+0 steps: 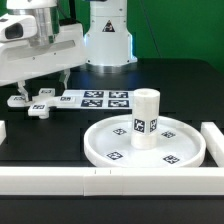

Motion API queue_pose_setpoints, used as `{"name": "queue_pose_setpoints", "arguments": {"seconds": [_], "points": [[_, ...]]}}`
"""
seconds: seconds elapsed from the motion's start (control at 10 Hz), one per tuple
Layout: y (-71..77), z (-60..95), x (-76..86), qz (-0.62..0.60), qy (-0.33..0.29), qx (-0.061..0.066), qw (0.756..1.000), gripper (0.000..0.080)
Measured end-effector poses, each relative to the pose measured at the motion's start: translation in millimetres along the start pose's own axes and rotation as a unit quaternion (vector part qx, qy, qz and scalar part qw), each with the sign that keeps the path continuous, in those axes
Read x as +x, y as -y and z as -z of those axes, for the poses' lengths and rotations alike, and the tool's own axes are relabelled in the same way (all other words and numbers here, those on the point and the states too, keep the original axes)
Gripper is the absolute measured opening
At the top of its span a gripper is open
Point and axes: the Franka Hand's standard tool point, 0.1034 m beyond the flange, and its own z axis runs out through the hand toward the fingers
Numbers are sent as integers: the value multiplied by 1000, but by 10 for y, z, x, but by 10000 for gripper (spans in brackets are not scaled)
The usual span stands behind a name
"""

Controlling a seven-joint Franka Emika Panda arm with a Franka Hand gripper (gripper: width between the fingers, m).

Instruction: Assemble round table

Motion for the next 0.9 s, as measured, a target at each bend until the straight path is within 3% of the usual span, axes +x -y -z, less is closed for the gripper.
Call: {"name": "queue_pose_setpoints", "arguments": {"seconds": [0.2,0.5,0.9], "points": [[2,-20,-5,2,1,3,1000,649],[57,-25,116,29,3,2,1000,649],[43,-33,86,24,4,4,1000,649]]}}
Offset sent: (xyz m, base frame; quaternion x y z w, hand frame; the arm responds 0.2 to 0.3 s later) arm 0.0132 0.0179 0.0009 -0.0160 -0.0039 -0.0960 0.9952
